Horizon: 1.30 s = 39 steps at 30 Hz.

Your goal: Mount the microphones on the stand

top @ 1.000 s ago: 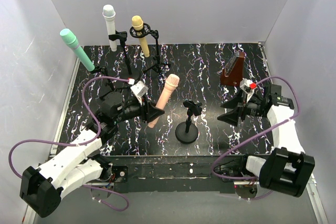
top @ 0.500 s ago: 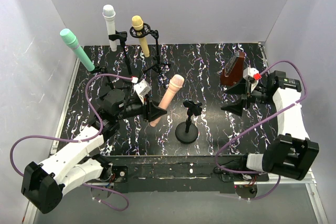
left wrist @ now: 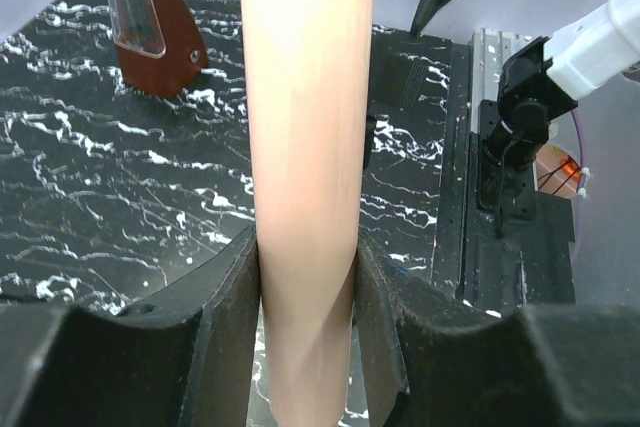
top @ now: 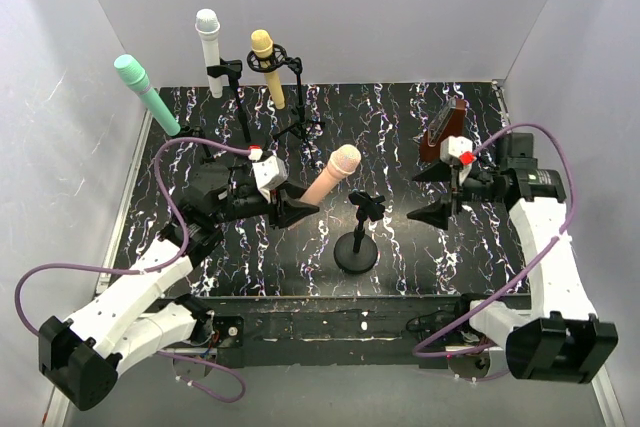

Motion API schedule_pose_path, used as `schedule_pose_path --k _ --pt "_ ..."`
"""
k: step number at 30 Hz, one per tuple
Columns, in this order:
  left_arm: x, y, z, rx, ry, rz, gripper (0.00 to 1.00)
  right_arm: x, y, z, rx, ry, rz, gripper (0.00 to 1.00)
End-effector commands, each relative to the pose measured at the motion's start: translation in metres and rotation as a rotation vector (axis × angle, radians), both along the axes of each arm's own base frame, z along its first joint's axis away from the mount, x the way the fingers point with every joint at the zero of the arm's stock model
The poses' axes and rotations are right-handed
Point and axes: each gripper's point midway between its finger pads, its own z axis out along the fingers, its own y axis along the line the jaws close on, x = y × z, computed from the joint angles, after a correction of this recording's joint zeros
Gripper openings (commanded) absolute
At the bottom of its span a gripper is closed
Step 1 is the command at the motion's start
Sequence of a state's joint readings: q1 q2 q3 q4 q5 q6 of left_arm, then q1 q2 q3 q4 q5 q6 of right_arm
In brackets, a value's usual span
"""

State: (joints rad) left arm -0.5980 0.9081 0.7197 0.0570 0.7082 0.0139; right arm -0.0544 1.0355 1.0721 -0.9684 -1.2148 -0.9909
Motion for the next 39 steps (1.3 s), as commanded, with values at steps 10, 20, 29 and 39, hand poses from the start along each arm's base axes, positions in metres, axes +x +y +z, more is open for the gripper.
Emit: schedule_pose_path --k 10,20,29,39 --pt "-0.010 -0.005 0.043 -0.043 -0.117 -0.082 0.00 -0.042 0.035 -0.002 -0.015 -0.052 0.235 0.96" --pt "-0.012 -0.006 0.046 -0.047 -0.112 -0.097 0.00 -0.038 0.042 -0.002 0.000 -0.032 0.256 0.96" --pt "-0.013 -0.010 0.050 -0.064 -0.115 -0.121 0.00 -0.034 0.049 -0.002 0.005 -0.018 0.259 0.94" --pt "-0.011 -0.014 0.054 -0.078 -0.117 -0.141 0.00 -0.029 0.061 0.000 0.000 0.004 0.276 0.92"
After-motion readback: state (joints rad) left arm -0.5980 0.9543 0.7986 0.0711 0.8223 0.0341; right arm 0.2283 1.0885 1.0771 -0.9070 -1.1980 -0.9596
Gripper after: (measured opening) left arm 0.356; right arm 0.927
